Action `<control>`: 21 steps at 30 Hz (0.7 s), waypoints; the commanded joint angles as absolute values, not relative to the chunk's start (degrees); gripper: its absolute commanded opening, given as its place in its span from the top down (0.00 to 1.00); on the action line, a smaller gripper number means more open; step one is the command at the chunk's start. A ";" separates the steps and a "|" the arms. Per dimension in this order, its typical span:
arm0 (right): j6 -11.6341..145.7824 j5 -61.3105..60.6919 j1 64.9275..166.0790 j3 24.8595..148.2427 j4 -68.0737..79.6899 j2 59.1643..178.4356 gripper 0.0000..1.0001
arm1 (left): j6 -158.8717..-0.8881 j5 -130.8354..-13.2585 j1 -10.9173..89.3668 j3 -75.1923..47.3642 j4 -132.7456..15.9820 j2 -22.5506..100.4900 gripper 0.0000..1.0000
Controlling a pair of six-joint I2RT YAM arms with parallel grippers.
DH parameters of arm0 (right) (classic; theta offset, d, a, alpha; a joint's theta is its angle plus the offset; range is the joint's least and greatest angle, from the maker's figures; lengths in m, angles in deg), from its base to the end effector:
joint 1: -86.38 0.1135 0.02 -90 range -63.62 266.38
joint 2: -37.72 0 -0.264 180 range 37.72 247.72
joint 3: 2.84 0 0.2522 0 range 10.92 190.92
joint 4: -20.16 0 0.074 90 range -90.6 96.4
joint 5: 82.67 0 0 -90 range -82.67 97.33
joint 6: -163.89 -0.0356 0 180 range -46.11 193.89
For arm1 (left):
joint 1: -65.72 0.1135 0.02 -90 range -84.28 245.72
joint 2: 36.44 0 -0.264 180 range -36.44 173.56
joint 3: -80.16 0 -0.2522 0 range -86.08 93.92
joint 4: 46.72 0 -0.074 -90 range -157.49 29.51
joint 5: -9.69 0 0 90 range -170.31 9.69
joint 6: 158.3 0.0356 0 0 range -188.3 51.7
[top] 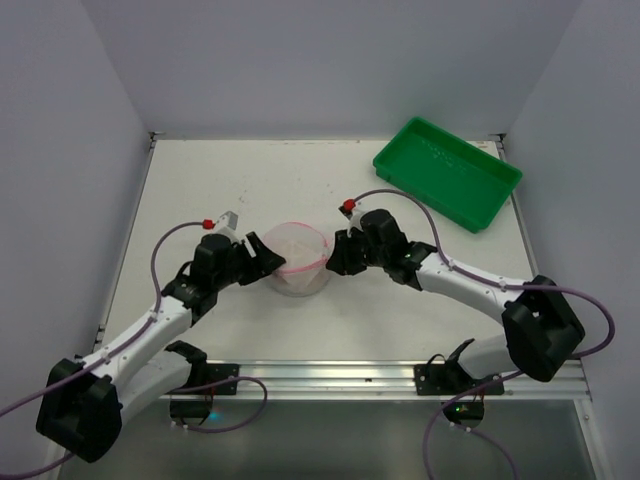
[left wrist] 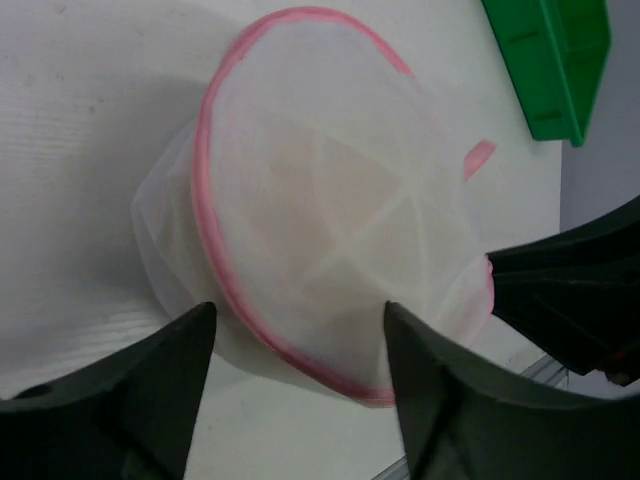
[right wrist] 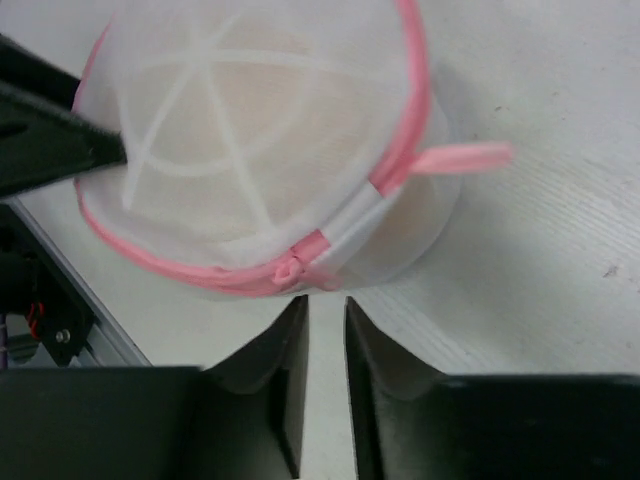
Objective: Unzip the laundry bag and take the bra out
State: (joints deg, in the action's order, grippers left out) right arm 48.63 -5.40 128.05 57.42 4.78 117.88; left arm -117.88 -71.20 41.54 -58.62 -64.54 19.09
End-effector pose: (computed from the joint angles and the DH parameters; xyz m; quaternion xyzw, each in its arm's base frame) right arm 0.2195 0.2058 0.2250 -0.1764 0.8664 0.3340 0.3267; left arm 0.1869 -0.0901 0.2108 -0.1543 0.8595 -0.3450 0.3441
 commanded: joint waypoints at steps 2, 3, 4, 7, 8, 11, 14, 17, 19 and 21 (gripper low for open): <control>54.81 -2.16 127.51 63.29 -3.33 114.90 0.53 | -119.19 -76.77 41.29 -60.52 -64.08 10.08 0.08; 55.34 -0.94 127.94 63.82 -4.57 114.10 0.48 | -118.14 -77.75 41.29 -59.81 -66.26 9.27 0.05; 56.47 -0.15 128.21 64.52 -5.80 113.31 0.44 | -117.61 -79.59 41.38 -58.67 -67.42 8.74 0.02; 57.89 3.10 129.53 67.68 -10.72 110.41 0.33 | -115.15 -81.61 41.55 -53.32 -72.16 9.96 0.00; 58.15 3.63 129.79 69.43 -12.56 109.88 0.31 | -114.54 -82.15 41.47 -50.60 -73.31 11.62 0.00; 58.94 5.22 131.11 72.25 -13.81 108.21 0.28 | -113.74 -83.20 41.73 -47.77 -76.56 15.05 0.01; 60.79 5.84 134.26 75.32 -13.29 109.25 0.26 | -114.26 -83.12 42.25 -48.46 -75.35 17.26 0.07; 64.30 6.89 137.34 77.97 -12.24 111.89 0.24 | -115.05 -81.37 42.52 -49.87 -72.19 19.37 0.12; 66.14 6.89 138.23 79.03 -11.44 115.30 0.23 | -115.41 -80.57 42.61 -50.48 -70.43 20.77 0.15; 65.98 6.98 138.41 80.70 -11.18 117.60 0.22 | -115.41 -77.94 42.61 -51.19 -67.71 22.97 0.17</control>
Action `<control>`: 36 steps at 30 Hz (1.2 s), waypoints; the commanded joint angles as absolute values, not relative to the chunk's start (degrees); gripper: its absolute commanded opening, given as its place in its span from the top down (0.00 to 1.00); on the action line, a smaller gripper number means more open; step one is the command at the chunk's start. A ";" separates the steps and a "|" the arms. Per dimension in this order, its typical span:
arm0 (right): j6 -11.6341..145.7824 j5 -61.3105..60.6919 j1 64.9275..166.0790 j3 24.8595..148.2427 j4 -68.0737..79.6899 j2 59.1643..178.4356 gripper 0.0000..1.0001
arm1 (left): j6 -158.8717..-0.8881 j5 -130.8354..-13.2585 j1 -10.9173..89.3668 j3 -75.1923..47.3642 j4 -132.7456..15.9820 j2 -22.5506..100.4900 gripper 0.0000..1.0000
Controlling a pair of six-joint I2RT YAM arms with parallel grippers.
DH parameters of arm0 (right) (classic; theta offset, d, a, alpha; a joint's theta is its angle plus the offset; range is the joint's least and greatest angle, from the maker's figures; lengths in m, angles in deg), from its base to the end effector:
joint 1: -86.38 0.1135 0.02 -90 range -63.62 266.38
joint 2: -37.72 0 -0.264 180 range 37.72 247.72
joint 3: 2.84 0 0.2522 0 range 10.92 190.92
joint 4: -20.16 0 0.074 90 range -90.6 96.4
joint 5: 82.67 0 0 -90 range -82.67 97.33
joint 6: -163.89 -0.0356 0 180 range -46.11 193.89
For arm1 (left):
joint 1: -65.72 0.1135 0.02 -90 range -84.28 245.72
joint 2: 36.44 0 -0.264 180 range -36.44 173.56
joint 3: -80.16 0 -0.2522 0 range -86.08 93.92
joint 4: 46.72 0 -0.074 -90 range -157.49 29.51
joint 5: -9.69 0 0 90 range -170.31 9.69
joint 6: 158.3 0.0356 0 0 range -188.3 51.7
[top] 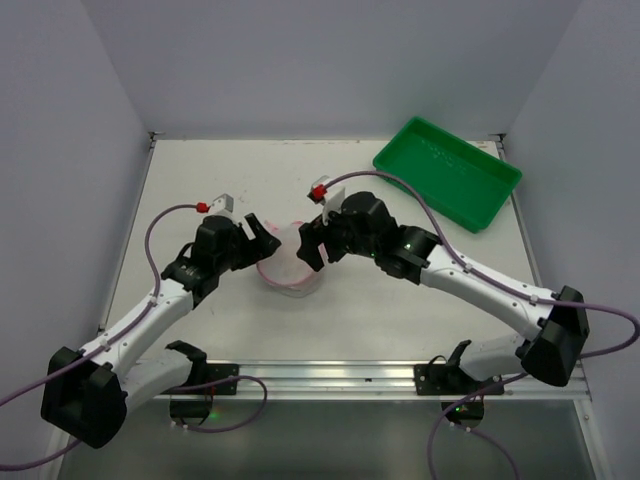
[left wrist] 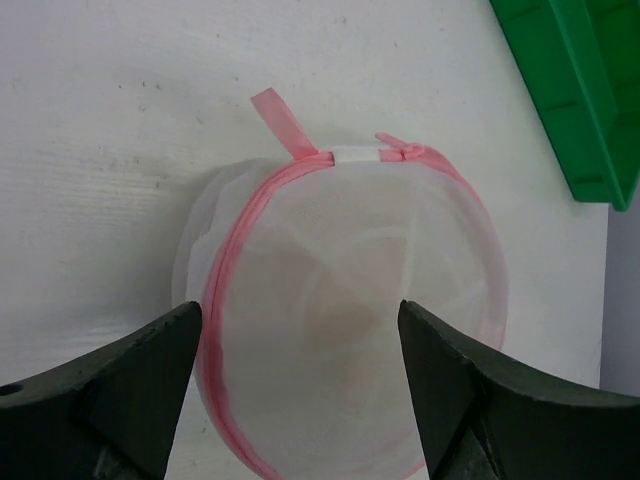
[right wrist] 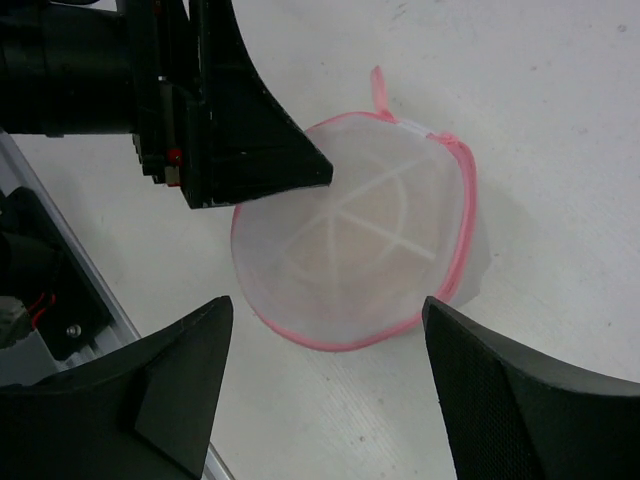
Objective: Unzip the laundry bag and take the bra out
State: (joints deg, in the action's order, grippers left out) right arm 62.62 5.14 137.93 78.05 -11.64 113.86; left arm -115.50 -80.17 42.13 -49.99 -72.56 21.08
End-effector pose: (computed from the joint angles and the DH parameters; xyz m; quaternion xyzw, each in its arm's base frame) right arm 0.1890 0.2402 0.3409 -0.3030 0.7971 0.2860 0.4370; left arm 0.2012 -0.0879 0.2420 -0.1797 0.8624 -0.2750 0.3852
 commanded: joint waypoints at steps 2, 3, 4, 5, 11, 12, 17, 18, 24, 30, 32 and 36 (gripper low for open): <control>63.62 7.24 138.41 80.79 -10.65 119.72 0.20 | -115.41 -76.71 42.61 -51.19 -66.55 24.72 0.20; 62.56 9.77 138.23 80.44 -10.39 120.07 0.19 | -114.89 -76.36 42.61 -50.93 -65.85 25.17 0.20; 59.85 10.58 137.97 80.00 -10.12 120.16 0.18 | -114.62 -76.18 42.61 -50.67 -65.59 25.70 0.20; 58.17 10.84 137.45 78.52 -9.68 120.25 0.18 | -114.44 -76.44 42.61 -50.66 -65.50 25.88 0.21; 44.81 0.67 127.08 67.37 -2.42 115.60 0.26 | -113.83 -77.50 42.61 -50.66 -65.67 28.07 0.25; 43.58 -0.83 125.07 66.30 -1.25 114.55 0.30 | -114.26 -77.32 42.61 -50.92 -65.32 28.34 0.26; 41.81 -5.41 122.94 65.15 1.47 116.64 0.39 | -115.32 -75.92 42.61 -52.07 -64.35 29.04 0.29; 41.37 -5.41 122.42 64.80 2.00 117.17 0.41 | -115.32 -76.00 42.61 -51.98 -64.53 29.04 0.29; 39.08 -10.93 121.18 63.47 6.05 121.91 0.45 | -116.11 -75.39 42.61 -52.51 -64.53 28.69 0.30; 38.82 -14.46 121.18 63.83 10.35 127.54 0.40 | -117.61 -73.54 42.61 -53.12 -63.21 29.39 0.31; 38.65 -15.95 121.09 63.92 11.67 128.85 0.40 | -118.04 -72.75 42.61 -53.47 -62.51 29.74 0.31; 37.94 -18.85 121.18 64.70 13.61 131.14 0.40 | -118.84 -70.91 42.61 -53.92 -61.54 30.62 0.32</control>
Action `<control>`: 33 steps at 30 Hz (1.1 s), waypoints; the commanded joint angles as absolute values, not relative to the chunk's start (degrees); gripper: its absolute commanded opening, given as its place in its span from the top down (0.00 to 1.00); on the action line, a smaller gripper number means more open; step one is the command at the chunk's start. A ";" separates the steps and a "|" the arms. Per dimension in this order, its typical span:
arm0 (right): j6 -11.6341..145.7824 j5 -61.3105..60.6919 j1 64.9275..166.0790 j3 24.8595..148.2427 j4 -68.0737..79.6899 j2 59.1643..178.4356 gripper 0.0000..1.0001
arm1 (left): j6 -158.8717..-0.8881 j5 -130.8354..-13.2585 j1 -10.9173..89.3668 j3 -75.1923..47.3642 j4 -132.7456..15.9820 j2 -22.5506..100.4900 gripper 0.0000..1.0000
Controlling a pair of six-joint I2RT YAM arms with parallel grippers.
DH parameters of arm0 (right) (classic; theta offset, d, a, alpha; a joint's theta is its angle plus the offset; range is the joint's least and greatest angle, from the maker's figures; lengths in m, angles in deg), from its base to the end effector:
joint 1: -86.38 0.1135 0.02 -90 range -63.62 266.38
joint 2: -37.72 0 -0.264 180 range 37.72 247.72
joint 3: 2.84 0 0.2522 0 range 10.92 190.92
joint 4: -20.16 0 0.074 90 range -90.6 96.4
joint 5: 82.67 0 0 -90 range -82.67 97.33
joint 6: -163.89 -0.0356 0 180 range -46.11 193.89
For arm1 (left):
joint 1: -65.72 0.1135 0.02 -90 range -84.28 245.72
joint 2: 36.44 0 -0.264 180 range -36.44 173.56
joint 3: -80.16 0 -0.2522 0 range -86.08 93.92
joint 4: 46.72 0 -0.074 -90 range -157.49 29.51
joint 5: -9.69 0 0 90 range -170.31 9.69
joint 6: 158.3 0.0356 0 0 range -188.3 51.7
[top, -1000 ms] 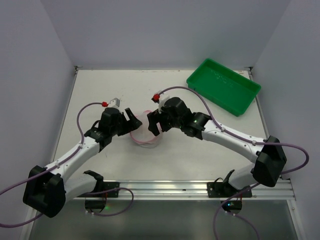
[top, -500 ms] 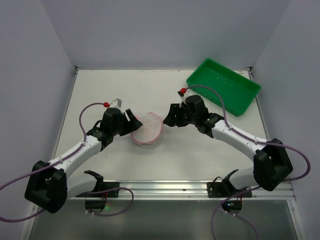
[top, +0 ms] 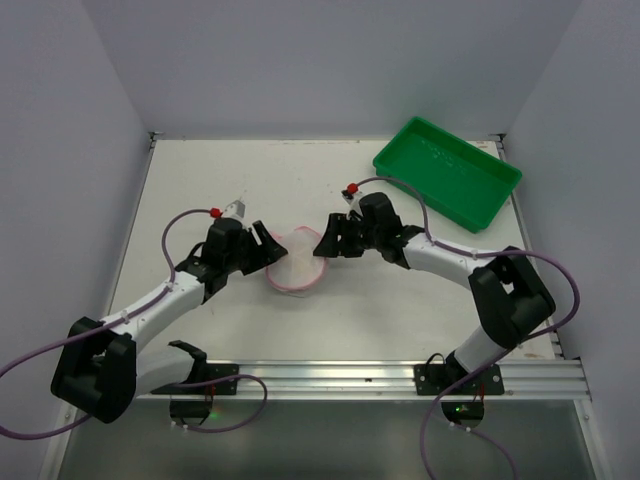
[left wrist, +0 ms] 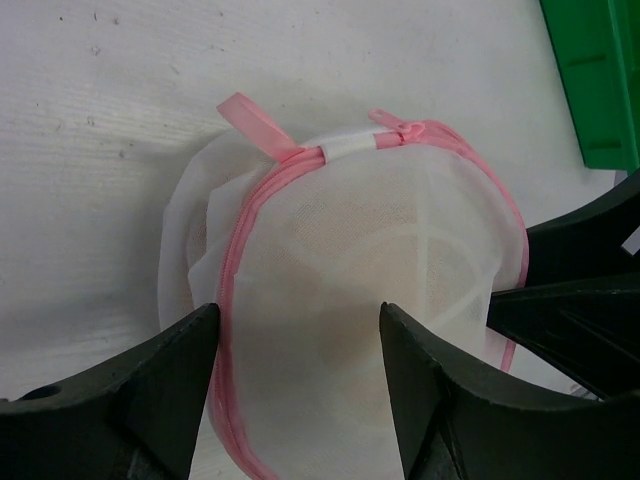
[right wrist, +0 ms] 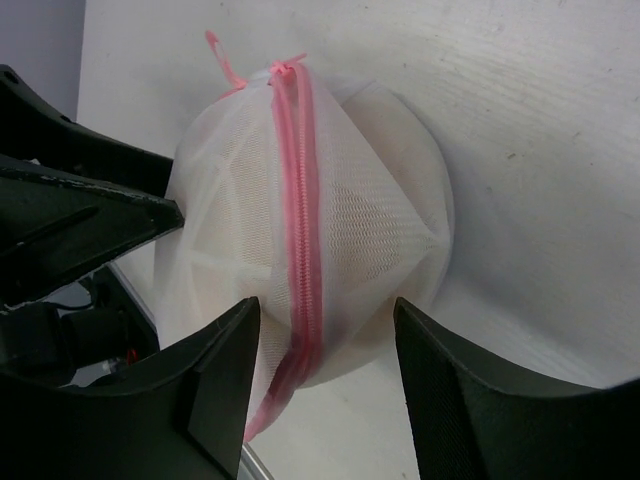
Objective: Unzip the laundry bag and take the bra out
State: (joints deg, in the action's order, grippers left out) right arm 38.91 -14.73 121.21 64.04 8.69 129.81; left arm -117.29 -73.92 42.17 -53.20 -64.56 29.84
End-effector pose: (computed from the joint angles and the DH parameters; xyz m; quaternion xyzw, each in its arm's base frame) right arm 0.2744 0.2072 0.2060 -0.0847 0.8773 0.3922 0.2633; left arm 0.2167 -0.0988 0.2039 -0.1731 0.8789 -0.3016 0.3266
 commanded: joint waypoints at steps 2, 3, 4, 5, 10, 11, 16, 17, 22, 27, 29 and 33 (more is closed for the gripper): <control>37.33 -20.43 121.18 65.06 14.66 131.58 0.43 | -118.84 -70.29 42.52 -54.00 -61.54 31.06 0.32; 36.80 -20.96 121.18 65.14 15.01 131.76 0.43 | -118.84 -70.20 42.52 -54.00 -61.54 31.06 0.32; 36.62 -21.40 121.18 65.49 15.10 131.59 0.43 | -118.75 -70.37 42.52 -54.00 -61.54 30.98 0.32; 36.36 -22.37 121.18 66.02 14.50 131.50 0.43 | -118.58 -70.55 42.52 -54.00 -61.54 30.98 0.32; 34.69 -24.39 121.18 69.71 10.01 128.96 0.36 | -119.01 -70.46 42.43 -54.36 -61.54 31.06 0.33; 34.34 -24.57 121.18 69.72 10.01 128.34 0.35 | -119.01 -70.46 42.43 -54.35 -61.54 31.06 0.33; 33.73 -25.19 121.18 70.15 9.74 127.19 0.33 | -116.65 -69.94 42.26 -51.99 -61.80 30.63 0.22; 33.64 -25.36 121.18 70.16 9.92 127.45 0.33 | -114.64 -70.11 42.26 -51.20 -63.20 30.45 0.19; 33.37 -24.14 121.18 69.63 10.27 128.25 0.33 | -108.91 -71.43 42.26 -47.41 -66.54 26.59 0.08; 34.60 -19.39 120.74 69.63 7.82 126.67 0.31 | -105.22 -72.92 40.16 -45.74 -69.01 22.99 0.07; 34.51 -17.12 120.30 69.72 6.59 126.23 0.30 | -104.69 -75.11 38.14 -45.04 -69.45 22.71 0.07; 34.34 -15.70 118.72 68.66 5.36 123.68 0.27 | -103.02 -83.98 29.10 -40.31 -72.08 25.07 0.05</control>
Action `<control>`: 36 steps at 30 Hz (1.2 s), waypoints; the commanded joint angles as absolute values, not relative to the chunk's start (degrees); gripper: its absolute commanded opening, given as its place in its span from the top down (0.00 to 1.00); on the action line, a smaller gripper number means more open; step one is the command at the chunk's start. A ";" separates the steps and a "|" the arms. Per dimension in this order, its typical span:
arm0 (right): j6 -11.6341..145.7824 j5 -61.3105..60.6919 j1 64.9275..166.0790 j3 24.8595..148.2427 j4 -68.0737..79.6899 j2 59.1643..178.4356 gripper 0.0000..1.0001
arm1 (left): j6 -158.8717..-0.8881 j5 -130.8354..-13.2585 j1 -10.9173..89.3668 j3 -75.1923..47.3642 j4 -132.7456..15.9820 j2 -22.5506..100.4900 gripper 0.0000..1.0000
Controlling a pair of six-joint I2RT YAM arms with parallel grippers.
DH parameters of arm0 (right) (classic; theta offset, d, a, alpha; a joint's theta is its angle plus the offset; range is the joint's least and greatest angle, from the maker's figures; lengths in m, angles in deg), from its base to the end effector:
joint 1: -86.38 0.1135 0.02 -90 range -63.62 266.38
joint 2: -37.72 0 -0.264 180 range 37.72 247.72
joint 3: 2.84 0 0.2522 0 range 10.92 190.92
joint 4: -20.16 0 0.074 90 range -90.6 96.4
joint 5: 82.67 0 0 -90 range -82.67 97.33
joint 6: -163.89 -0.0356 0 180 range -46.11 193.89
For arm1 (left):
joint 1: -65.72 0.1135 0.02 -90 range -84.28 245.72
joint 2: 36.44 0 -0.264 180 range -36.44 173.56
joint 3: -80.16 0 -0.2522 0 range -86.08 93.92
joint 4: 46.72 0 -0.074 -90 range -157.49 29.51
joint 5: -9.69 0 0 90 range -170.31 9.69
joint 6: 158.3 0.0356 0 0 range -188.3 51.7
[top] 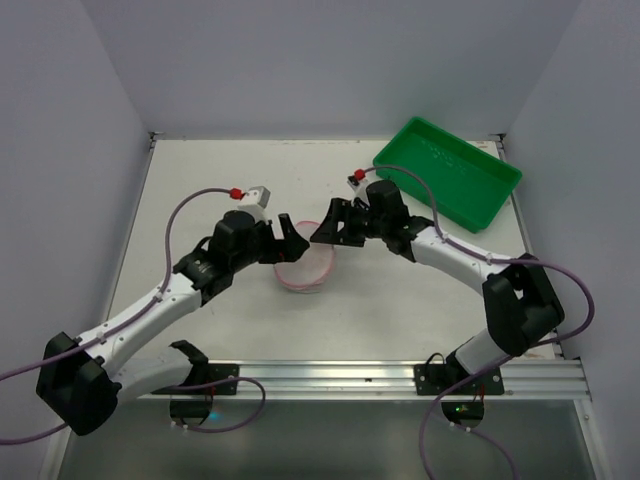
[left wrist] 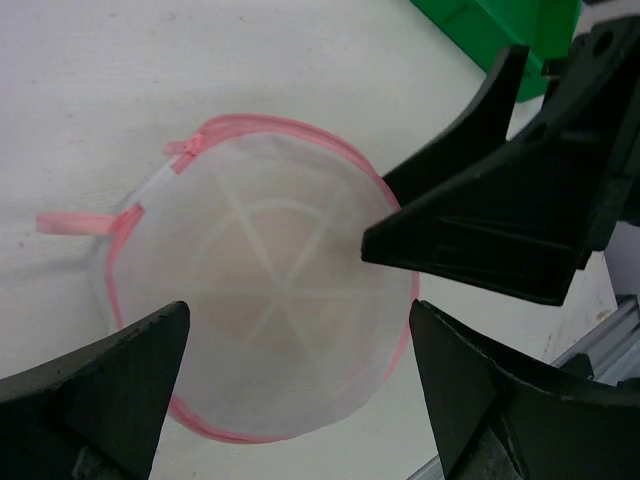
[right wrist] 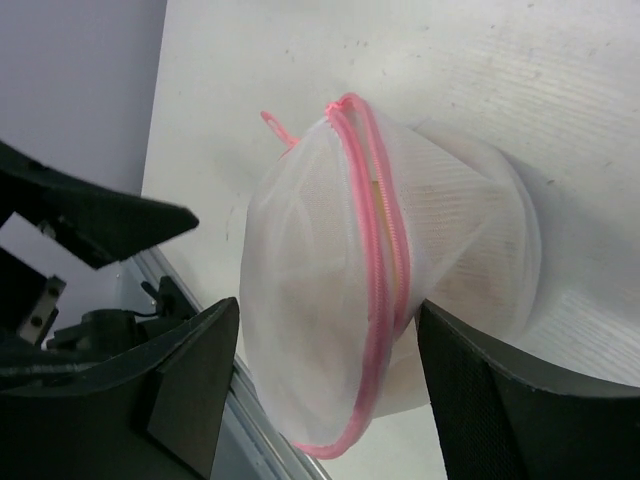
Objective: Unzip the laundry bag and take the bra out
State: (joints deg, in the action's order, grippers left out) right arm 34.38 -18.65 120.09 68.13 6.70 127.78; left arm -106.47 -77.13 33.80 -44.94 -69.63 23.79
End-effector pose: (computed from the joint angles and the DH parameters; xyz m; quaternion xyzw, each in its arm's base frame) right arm 0.2808 0.2061 0.2380 -0.0647 0.8589 0.4375 0.2584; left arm 0.1997 -0.1267 0.2674 -0.0325 0.8574 -0.3141 0.4064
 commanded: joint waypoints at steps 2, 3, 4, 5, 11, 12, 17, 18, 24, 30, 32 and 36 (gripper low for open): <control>34.86 -15.78 117.32 68.49 3.78 121.31 0.25 | -103.02 -86.89 27.24 -38.98 -72.70 26.40 0.05; 35.39 -16.13 116.88 68.40 3.24 120.43 0.23 | -103.02 -87.77 25.75 -37.93 -72.70 27.62 0.05; 35.57 -16.22 116.53 68.57 2.80 118.68 0.22 | -103.02 -89.26 25.13 -37.40 -72.79 28.24 0.05; 35.92 -15.96 115.83 68.75 1.41 117.71 0.21 | -102.76 -89.88 24.60 -36.78 -72.88 28.86 0.05; 37.50 -4.72 112.49 66.91 -5.72 112.09 0.15 | -100.48 -96.29 18.36 -29.49 -75.16 36.06 0.04; 36.98 -4.54 111.70 66.12 -5.73 111.55 0.14 | -100.03 -97.26 16.18 -26.96 -76.03 38.77 0.03; 36.10 -5.06 108.70 61.20 -5.64 109.70 0.14 | -97.83 -107.63 10.97 -19.04 -84.10 47.40 0.00; 36.10 -5.06 108.70 60.84 -5.64 109.35 0.13 | -97.66 -109.30 9.92 -16.59 -85.61 49.85 0.00; 36.01 -5.23 108.26 58.20 -4.76 108.65 0.13 | -97.57 -118.27 6.14 -10.68 -92.47 57.15 0.01; 36.10 -6.11 108.09 57.24 -3.79 108.47 0.13 | -99.15 -122.49 5.52 -8.83 -97.13 59.98 0.18; 36.10 -6.82 108.08 57.15 -3.44 108.56 0.12 | -99.59 -123.02 5.52 -8.74 -97.66 59.89 0.30; 36.27 -7.35 108.09 56.80 -3.00 108.38 0.12 | -99.68 -122.94 5.52 -8.74 -97.58 57.97 0.63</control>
State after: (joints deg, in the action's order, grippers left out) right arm 36.00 -5.86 108.35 57.26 -5.54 110.30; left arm -99.11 -119.01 5.69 -11.21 -96.54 60.18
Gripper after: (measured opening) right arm 0.873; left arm 0.447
